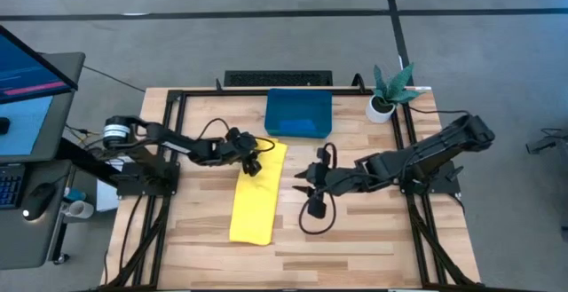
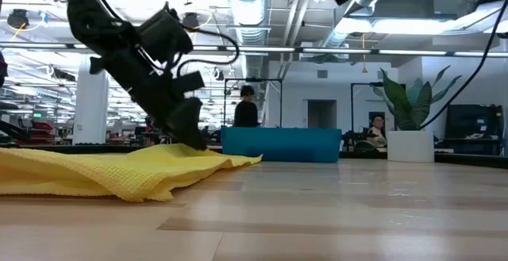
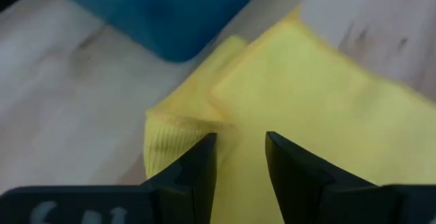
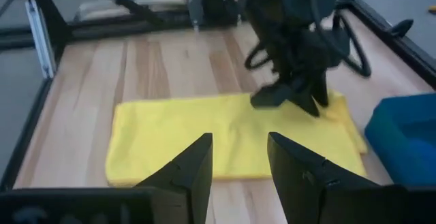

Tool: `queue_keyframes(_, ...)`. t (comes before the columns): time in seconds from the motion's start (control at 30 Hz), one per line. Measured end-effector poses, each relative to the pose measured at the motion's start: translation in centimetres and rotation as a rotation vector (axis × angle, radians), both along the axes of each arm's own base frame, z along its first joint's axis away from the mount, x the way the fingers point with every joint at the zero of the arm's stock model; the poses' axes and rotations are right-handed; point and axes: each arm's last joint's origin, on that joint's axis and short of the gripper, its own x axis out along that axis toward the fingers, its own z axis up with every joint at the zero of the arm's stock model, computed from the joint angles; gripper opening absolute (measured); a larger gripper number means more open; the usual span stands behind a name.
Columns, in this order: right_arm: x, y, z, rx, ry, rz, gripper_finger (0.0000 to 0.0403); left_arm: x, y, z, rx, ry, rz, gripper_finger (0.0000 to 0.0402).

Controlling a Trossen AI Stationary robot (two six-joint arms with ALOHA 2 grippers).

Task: Roll microfiber towels into tight, uniform cylinder then place into a basket
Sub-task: Roll the yellow microfiber cloth

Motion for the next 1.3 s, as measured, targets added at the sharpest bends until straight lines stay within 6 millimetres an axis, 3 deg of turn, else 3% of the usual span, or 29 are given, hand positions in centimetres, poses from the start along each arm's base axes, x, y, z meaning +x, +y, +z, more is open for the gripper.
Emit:
queue_keyframes(0.47,0.4,-0.3,-0.6,-0.009,0.025,-0.014,0.0163,-1.0,0.7,0.1,0.129,0.088,0.201,0.0118)
queue_keyframes(0.87,0.4,-0.3,-0.6,-0.007,0.022,-0.014,0.0163,-2.3,1.3,-0.8,0.067,0.189,0.249,0.0118)
queue_keyframes(1.17,0.4,-0.3,-0.6,-0.008,0.023,-0.014,0.0163,-2.5,0.1,2.6,0.079,0.067,0.176,0.0118)
queue_keyframes(1.3,0.4,-0.3,-0.6,-0.008,0.022,-0.014,0.0163,-2.4,-0.5,2.7,0.046,0.051,0.132,0.0118)
